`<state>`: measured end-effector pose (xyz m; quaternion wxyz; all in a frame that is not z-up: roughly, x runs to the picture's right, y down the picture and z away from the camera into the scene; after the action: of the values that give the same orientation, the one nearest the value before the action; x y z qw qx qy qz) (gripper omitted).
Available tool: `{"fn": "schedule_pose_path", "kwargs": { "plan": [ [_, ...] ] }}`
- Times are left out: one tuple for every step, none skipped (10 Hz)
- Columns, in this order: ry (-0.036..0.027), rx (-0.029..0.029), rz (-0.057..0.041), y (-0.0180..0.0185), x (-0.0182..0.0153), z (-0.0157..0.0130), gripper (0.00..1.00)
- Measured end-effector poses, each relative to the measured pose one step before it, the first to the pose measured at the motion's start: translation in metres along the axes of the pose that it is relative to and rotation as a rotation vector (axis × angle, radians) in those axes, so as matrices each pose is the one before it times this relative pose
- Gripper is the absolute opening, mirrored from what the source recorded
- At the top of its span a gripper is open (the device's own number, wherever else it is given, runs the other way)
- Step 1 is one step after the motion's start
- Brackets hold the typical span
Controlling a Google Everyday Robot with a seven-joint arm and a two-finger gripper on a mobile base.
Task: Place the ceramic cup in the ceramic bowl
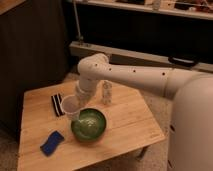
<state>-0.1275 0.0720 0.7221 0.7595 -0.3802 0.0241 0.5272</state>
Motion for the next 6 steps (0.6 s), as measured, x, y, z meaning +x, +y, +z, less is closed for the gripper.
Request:
{"fn": "schedule_pose_path", "kwargs": {
  "plan": [
    [-0.01093, -0.00042, 0.02151, -0.00274, 0.00102, -0.00073, 0.00],
    [-0.00396, 0.00165, 0.01053, -0.00367, 0.00306, -0.00070, 0.00],
    [0.00030, 0.00553, 0.00283, -0.00226, 0.00499, 0.00068, 0.00],
    [0.00259, 0.00705, 0.00041, -0.00180, 0.00508, 0.00340, 0.00],
    [0.00248, 0.00243, 0.00206, -0.00266, 0.00386, 0.00536, 0.00],
    [0.00257, 0.00333, 0.00586, -0.00586, 0.00571, 0.00992, 0.00]
  ]
}}
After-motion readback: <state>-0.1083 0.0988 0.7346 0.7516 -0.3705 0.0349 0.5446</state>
